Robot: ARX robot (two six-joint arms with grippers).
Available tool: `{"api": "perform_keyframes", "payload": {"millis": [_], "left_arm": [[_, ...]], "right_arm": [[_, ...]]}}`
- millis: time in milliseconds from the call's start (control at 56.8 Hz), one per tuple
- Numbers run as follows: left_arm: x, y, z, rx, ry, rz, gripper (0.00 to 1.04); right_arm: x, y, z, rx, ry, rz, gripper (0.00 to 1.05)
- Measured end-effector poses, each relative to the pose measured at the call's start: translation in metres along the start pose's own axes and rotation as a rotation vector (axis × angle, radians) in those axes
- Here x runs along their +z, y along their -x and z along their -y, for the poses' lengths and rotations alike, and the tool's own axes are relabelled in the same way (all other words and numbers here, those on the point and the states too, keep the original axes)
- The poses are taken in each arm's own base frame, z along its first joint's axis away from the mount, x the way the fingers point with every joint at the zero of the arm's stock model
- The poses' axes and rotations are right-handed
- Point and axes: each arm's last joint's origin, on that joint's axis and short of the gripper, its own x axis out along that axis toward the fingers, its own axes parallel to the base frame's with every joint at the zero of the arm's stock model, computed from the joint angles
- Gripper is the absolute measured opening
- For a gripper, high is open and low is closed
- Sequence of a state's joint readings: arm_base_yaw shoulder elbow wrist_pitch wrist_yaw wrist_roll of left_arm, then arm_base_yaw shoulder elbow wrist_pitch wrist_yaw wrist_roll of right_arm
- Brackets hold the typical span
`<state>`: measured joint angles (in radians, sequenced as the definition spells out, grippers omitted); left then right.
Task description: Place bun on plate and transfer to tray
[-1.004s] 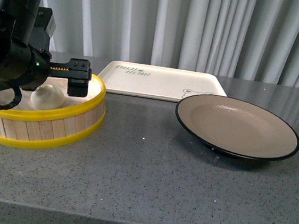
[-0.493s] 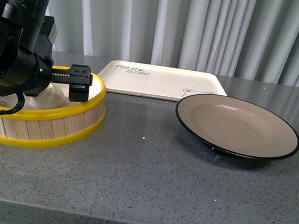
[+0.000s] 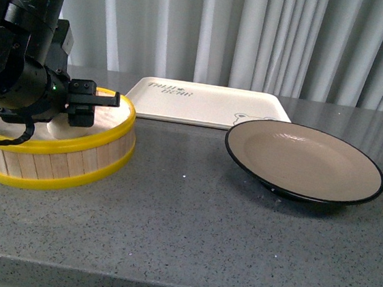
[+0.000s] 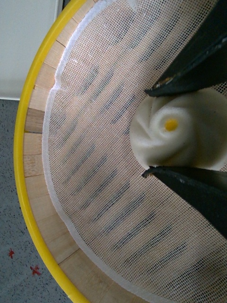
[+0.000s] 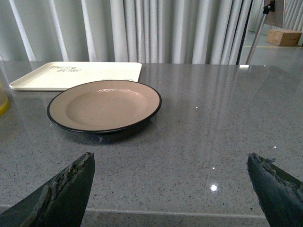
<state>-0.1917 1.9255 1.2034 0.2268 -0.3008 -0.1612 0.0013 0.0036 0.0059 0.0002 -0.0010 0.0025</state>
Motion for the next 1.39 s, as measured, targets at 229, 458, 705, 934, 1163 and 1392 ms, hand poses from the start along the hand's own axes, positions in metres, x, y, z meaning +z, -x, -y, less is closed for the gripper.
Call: {"api": "perform_keyframes", "payload": {"millis": [229, 458, 705, 934, 1163, 1392], "left_arm": [[0.005, 0.004, 0.002, -0.046, 0.029, 0.004, 0.06], [0.023, 0.021, 0.011, -0.099, 0.048, 0.058, 0.04], [0.041, 0.054, 0.039, -0.225, 0.036, 0.117, 0.04], [0.045, 0.094, 0.100, -0.442, -0.037, 0.147, 0.04], [0.041, 0.106, 0.172, -0.584, -0.211, 0.148, 0.04], [0.029, 0.104, 0.208, -0.619, -0.323, 0.129, 0.04]], "right_arm": [[0.000, 0.000, 0.000, 0.000, 0.000, 0.000, 0.96], [0.000, 0.000, 0.000, 0.000, 0.000, 0.000, 0.96], [0.000, 0.000, 0.000, 0.000, 0.000, 0.000, 0.96], [0.000, 0.000, 0.000, 0.000, 0.000, 0.000, 0.96], [0.000, 0.000, 0.000, 0.000, 0.000, 0.000, 0.96], [0.000, 0.000, 0.000, 0.000, 0.000, 0.000, 0.96]]}}
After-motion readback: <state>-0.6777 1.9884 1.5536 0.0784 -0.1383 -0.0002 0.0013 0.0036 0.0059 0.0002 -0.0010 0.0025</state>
